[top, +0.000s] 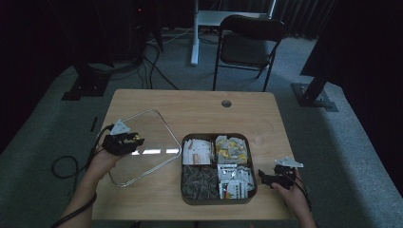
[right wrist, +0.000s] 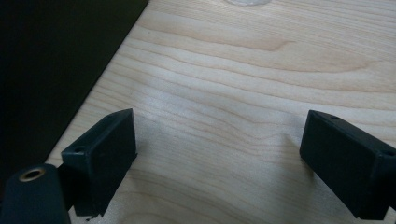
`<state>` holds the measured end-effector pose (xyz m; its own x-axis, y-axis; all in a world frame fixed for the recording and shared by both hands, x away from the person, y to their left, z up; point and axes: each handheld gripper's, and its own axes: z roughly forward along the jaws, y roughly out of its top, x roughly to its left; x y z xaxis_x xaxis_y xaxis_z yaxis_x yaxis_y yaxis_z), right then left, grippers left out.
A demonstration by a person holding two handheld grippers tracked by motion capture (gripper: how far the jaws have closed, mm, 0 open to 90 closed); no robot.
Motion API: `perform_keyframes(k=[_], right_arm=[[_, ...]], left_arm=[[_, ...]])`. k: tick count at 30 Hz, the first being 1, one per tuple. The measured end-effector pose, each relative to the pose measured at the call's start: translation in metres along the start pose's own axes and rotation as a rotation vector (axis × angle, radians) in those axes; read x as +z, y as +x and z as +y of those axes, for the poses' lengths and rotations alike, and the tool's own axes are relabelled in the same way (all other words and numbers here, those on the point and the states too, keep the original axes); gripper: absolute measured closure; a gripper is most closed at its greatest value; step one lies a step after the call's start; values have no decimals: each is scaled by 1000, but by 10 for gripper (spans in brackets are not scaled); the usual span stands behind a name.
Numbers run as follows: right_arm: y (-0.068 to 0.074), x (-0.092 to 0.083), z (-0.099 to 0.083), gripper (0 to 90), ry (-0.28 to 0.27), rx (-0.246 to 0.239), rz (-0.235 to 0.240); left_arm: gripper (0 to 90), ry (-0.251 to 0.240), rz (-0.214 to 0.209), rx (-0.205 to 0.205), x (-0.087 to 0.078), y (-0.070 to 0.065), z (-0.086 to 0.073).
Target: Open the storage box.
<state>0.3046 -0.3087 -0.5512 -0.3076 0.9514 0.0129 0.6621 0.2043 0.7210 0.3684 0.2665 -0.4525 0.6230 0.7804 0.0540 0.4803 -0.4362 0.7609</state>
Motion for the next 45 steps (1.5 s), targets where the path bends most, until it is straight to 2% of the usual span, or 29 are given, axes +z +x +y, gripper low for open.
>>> perform_keyframes(k=[7, 14, 17, 20, 23, 26, 32, 45], right_arm=[[0, 0, 0, 101, 0, 0, 0], [0, 0, 0, 101, 0, 0, 0], [0, 0, 0, 101, 0, -1, 0], [0, 0, 0, 101, 0, 0, 0], [0, 0, 0, 101, 0, -1, 0], [0, 0, 0, 101, 0, -1, 0], [0, 0, 0, 101, 0, -1, 0], [0, 0, 0, 101, 0, -1, 0]], left_arm=[[591, -4, 62, -51, 9, 7, -18], [591, -11, 96, -89, 20, 10, -27], [591, -8, 123, -93, 26, 9, -29], [591, -17, 157, -119, 33, 7, -32], [591, -18, 161, -143, 39, 7, -34], [591, -1, 178, -142, 47, 5, -35], [590, 0, 193, -180, 59, 6, -36], [589, 11, 198, -199, 71, 8, -36]])
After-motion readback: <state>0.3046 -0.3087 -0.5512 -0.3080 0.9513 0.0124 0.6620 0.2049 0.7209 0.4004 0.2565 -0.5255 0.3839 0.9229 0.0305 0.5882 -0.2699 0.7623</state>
